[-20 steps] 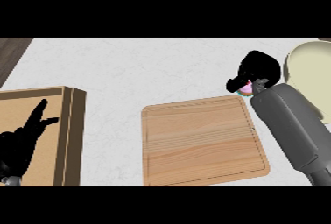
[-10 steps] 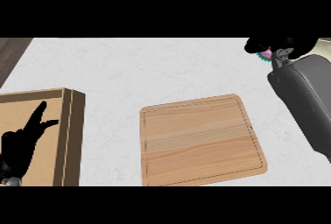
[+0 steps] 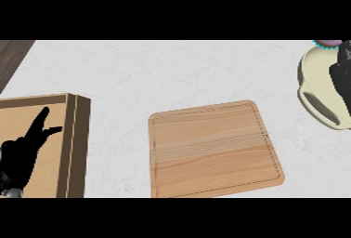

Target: Pick the cupcake from the cutting board and place it in the pot

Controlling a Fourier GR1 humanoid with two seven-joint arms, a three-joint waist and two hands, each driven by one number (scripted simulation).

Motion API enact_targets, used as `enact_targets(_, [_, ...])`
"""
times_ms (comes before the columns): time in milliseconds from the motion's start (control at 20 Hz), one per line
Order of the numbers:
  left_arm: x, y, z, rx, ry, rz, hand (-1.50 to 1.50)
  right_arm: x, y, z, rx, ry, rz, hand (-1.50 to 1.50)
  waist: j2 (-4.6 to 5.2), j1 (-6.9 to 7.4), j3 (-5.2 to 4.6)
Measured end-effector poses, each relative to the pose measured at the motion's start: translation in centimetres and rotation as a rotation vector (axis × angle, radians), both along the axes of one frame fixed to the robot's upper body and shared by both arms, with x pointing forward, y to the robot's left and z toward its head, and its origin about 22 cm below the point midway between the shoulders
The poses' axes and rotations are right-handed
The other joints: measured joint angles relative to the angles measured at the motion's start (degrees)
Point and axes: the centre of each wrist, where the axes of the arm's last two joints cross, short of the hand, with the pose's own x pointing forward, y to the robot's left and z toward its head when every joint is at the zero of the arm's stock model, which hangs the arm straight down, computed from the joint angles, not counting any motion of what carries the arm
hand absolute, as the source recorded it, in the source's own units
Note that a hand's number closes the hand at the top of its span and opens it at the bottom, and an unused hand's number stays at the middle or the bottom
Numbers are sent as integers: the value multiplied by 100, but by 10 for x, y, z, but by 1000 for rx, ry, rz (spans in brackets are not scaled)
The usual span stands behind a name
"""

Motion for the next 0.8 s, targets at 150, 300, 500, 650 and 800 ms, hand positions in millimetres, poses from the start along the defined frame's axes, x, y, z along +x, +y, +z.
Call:
enact_targets(150, [1,0,1,-3,9,-6,0,2,-28,4,14,-34,-14,150,7,13,-2])
enact_targets(300, [2,1,3,-17,-1,-18,0,7,-55,12,24,-53,-21,150,20,48,-5])
enact_targets(500, [4,-1,3,-11,-13,-17,0,9,-95,8,24,-57,-36,150,32,92,3])
enact_targets(650, [5,-2,5,-13,-24,-27,0,10,-124,3,25,-41,-45,150,51,136,0])
enact_targets(800, [7,-4,6,-7,-25,-30,0,9,-146,-6,30,-29,-49,150,74,179,-1])
